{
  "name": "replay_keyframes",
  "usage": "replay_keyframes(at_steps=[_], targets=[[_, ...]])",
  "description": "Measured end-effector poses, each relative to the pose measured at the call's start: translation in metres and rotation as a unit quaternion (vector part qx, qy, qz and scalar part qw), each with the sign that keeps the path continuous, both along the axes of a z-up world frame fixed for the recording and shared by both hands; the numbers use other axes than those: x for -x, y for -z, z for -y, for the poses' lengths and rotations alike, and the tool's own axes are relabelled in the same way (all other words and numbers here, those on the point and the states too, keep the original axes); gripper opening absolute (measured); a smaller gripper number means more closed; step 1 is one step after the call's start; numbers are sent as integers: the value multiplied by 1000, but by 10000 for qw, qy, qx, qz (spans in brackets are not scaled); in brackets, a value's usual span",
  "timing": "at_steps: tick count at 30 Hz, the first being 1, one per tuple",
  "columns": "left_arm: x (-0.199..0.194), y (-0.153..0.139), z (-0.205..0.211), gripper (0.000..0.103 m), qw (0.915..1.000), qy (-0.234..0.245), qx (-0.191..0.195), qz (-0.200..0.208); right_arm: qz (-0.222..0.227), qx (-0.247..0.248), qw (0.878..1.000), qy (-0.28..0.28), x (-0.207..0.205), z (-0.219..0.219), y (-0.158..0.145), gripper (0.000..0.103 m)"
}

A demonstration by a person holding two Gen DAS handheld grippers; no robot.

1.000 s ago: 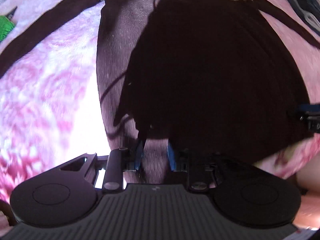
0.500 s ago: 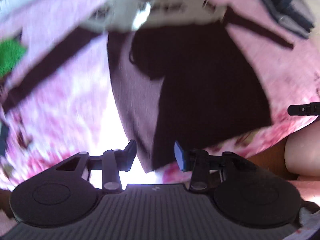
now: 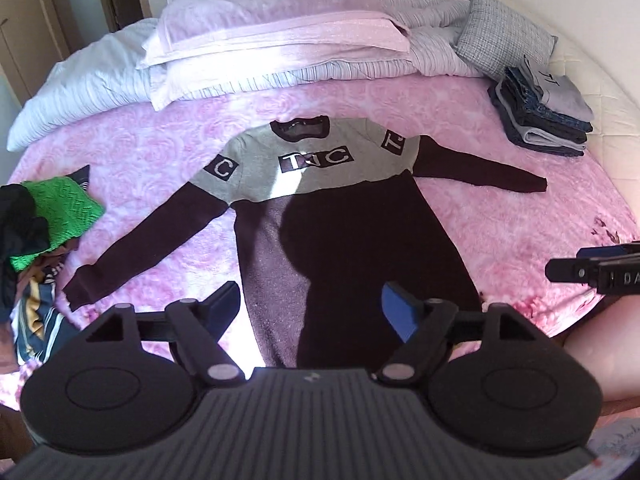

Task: Fold clothes
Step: 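Release the hem and withdraw both tools from the flattened sweater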

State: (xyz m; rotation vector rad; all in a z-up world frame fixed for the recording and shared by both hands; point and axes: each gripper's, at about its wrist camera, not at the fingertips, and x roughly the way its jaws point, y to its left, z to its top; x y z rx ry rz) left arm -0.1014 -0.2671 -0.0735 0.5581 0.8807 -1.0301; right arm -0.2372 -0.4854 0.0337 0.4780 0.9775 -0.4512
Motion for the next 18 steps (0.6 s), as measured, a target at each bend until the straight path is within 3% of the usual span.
replay_keyframes(at_steps=[18], targets=[[108, -24, -71, 79, 9999, -73, -47, 53, -85, 86, 9981, -596, 95, -64, -9, 63]])
